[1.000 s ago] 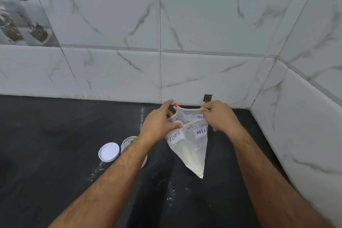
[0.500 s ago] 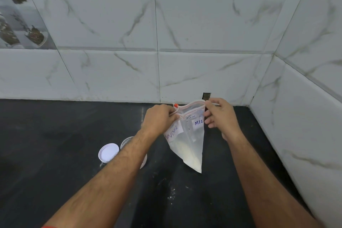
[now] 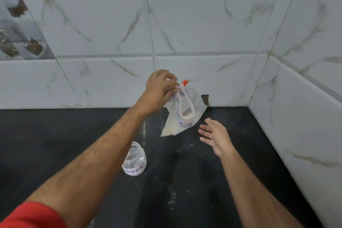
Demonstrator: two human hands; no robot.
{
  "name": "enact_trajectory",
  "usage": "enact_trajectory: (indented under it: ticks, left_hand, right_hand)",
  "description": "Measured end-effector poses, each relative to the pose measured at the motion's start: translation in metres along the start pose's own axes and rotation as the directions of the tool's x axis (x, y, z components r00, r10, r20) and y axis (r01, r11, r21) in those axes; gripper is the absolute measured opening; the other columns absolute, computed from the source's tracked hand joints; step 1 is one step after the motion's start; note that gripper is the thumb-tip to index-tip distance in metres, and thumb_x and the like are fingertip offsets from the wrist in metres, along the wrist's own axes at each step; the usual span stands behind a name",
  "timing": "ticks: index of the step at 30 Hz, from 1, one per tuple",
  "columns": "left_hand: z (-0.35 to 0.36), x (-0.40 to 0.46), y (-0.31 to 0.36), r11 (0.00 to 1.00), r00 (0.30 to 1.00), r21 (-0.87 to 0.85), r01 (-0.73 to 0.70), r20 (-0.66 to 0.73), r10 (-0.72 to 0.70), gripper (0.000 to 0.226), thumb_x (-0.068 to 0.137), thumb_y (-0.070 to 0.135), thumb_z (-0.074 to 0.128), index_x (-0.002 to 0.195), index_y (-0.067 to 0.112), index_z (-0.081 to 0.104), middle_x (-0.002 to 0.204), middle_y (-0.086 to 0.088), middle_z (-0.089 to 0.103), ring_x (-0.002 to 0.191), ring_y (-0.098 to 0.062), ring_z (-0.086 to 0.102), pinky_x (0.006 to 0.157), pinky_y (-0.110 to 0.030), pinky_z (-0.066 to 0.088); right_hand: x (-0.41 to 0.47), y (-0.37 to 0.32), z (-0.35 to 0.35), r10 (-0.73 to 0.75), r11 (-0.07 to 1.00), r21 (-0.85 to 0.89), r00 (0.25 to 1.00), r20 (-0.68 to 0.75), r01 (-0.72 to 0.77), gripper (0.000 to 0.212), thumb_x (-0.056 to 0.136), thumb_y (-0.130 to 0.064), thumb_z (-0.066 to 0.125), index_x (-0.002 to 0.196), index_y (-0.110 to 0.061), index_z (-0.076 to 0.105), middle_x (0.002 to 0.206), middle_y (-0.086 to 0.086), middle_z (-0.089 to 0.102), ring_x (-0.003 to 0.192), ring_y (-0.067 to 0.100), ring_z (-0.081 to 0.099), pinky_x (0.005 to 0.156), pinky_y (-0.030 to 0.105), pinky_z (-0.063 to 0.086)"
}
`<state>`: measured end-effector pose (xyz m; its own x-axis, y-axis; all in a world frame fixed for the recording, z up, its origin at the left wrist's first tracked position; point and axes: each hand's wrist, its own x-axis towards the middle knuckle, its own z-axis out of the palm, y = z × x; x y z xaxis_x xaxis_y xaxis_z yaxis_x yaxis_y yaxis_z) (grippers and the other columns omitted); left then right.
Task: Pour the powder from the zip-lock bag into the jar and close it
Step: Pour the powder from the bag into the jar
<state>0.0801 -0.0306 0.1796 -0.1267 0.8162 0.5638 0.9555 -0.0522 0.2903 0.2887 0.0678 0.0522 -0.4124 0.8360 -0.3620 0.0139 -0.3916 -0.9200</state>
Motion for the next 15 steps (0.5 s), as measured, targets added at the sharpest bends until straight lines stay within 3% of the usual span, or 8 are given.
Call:
enact_trajectory:
  ticks: [3,5,8,10,12,15]
  left_hand:
    - [-0.012,0.006,-0.002,0.984,0.996,-0.160,0.075,-0.040,-0.083,0.028,0.091,0.021,0.055,0.107,0.005,0.072,0.117,-0.008,0.061,0.122,-0.030,0.044,0.105,-0.039,0.033]
    - [-0.017,0.006,-0.004,0.953,0.987,-0.268,0.141,-0.042,-0.158,0.021,0.093,0.016,0.055,0.106,0.009,0.071,0.115,-0.001,0.057,0.122,-0.027,0.045,0.104,-0.032,0.035]
    - [-0.020,-0.001,-0.004,0.848,0.967,-0.483,0.219,-0.007,-0.254,0.016,0.092,0.017,0.056,0.099,0.028,0.066,0.113,0.001,0.056,0.115,-0.020,0.054,0.094,-0.024,0.044]
    - [-0.020,-0.008,-0.005,0.781,0.951,-0.575,0.244,-0.014,-0.307,0.016,0.092,0.019,0.053,0.102,0.024,0.064,0.114,-0.003,0.058,0.104,-0.010,0.059,0.085,-0.022,0.048]
    - [-0.018,-0.015,-0.012,0.726,0.924,-0.624,0.289,-0.018,-0.383,0.016,0.097,0.009,0.051,0.106,0.013,0.063,0.115,-0.009,0.060,0.090,0.001,0.061,0.076,-0.016,0.048]
    - [-0.016,-0.026,-0.026,0.635,0.880,-0.693,0.343,0.000,-0.475,0.014,0.089,0.007,0.058,0.099,0.013,0.067,0.104,-0.012,0.064,0.086,-0.012,0.062,0.074,-0.028,0.048]
  right_hand:
    - [0.009,-0.012,0.012,-0.025,0.987,0.160,0.997,0.072,0.013,0.045,0.103,-0.041,0.052,0.142,-0.020,0.045,0.133,0.007,0.059,0.120,0.025,0.059,0.101,0.049,0.050]
    - [0.016,-0.021,0.016,-0.008,0.969,0.247,0.997,0.070,-0.009,0.047,0.103,-0.047,0.048,0.142,-0.020,0.047,0.130,0.005,0.062,0.117,0.025,0.060,0.105,0.052,0.046]
    - [0.021,-0.031,0.019,0.023,0.933,0.356,0.994,0.109,-0.061,0.048,0.100,-0.054,0.049,0.129,-0.018,0.062,0.123,0.005,0.071,0.114,0.025,0.066,0.098,0.048,0.051]
    - [0.022,-0.037,0.021,0.022,0.919,0.391,0.996,0.086,-0.054,0.041,0.102,-0.047,0.051,0.125,-0.016,0.065,0.121,0.005,0.072,0.109,0.024,0.068,0.086,0.043,0.053]
    - [0.022,-0.040,0.021,0.003,0.926,0.376,0.999,0.047,-0.020,0.032,0.103,-0.034,0.054,0.121,-0.012,0.067,0.119,0.007,0.073,0.103,0.023,0.070,0.080,0.040,0.054]
    - [0.020,-0.045,0.020,-0.063,0.962,0.268,0.998,0.010,0.058,0.017,0.100,-0.023,0.063,0.108,-0.010,0.069,0.117,0.010,0.074,0.100,0.025,0.071,0.078,0.040,0.056]
